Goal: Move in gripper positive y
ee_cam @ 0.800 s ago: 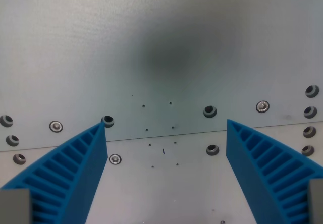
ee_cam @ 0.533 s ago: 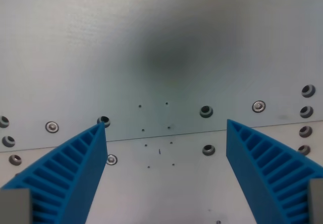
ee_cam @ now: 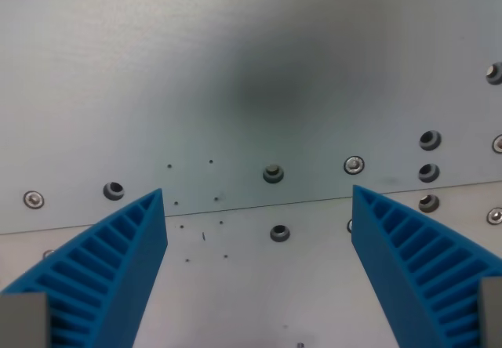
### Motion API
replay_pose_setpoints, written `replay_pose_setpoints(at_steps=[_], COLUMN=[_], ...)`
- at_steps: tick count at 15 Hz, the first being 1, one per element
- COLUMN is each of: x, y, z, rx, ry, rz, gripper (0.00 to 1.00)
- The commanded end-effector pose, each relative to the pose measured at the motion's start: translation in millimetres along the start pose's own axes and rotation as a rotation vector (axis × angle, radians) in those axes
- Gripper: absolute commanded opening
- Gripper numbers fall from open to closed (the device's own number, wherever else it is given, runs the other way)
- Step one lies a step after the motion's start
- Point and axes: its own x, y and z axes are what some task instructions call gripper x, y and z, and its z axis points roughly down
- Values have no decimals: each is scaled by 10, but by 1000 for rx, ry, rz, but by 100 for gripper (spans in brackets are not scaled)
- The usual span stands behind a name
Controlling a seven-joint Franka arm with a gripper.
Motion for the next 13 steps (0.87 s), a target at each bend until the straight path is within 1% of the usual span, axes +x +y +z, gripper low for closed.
replay_pose_setpoints(at_steps=[1,13], x=[21,28], y=[148,748], z=[-21,-18], rx=[5,5], ry=[5,5], rz=[-13,-13], gripper=[100,100])
